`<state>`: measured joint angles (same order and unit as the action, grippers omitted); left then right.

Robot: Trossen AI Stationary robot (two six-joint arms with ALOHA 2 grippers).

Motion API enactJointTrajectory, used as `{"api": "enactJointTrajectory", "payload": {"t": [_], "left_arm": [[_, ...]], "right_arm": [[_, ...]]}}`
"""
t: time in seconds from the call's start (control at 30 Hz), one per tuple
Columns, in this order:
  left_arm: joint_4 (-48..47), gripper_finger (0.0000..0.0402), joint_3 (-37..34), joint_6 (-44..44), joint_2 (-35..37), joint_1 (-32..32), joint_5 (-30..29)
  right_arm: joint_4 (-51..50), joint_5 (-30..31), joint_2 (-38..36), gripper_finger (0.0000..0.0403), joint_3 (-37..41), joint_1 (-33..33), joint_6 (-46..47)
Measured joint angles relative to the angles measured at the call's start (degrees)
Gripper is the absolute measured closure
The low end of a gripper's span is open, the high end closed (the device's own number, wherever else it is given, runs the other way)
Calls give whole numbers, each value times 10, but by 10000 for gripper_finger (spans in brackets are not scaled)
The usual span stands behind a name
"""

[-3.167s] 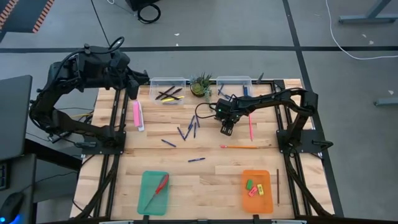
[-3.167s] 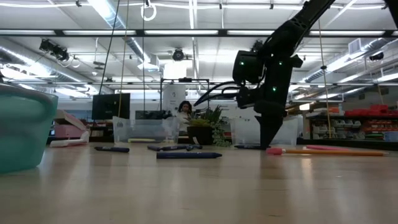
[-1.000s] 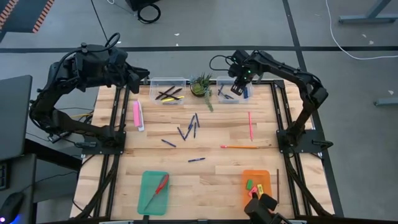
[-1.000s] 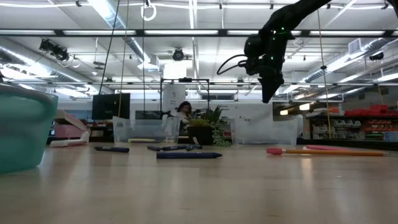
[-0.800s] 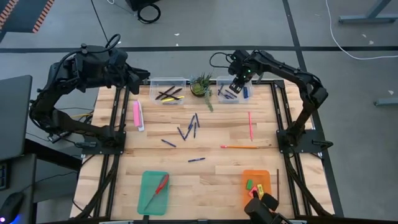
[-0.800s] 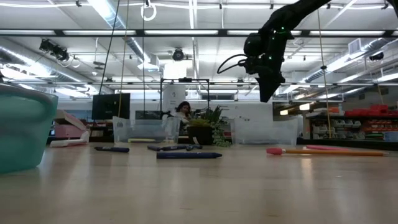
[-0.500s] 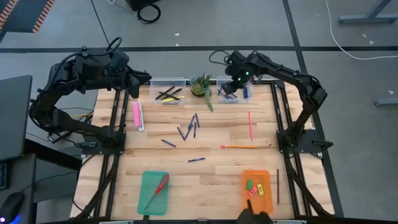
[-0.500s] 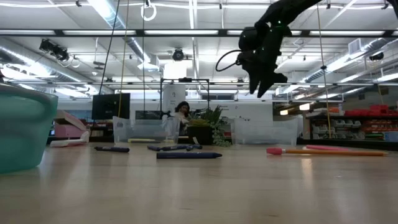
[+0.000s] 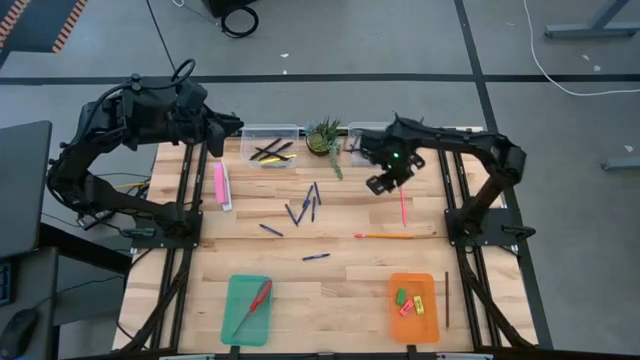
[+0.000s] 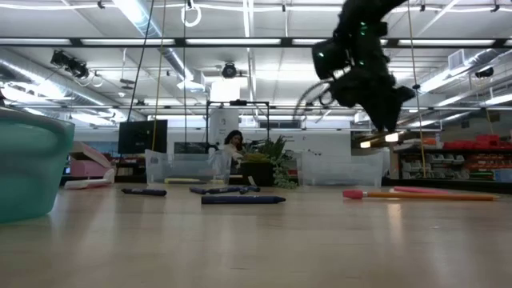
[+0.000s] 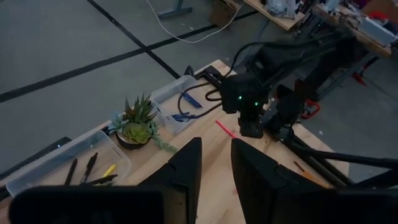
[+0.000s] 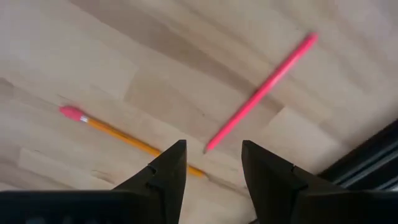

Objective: Sort crayons/erasers/pens/pencils in bins
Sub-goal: Put the yellow pencil into the right transparent bin

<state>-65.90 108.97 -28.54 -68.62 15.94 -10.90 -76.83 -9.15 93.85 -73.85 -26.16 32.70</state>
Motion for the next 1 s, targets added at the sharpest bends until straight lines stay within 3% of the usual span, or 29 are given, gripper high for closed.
{"api": "enactJointTrajectory", "payload": {"t": [0.27,0.47,0.6,0.77,1.0], "left_arm": [[-2,308,0,-39,0,-1,0],[-3,307,0,-54,0,-1,0],[-3,310,0,-58,0,0,0],[-5,306,0,-73,0,-1,17],[-5,314,1,-89,0,-17,26]], "right_arm": [[174,-3,-146,242,201,18,183],[197,25,-164,242,294,44,279],[240,33,-159,242,316,59,334],[310,96,-148,242,321,70,348],[342,86,-104,242,322,77,362]]}}
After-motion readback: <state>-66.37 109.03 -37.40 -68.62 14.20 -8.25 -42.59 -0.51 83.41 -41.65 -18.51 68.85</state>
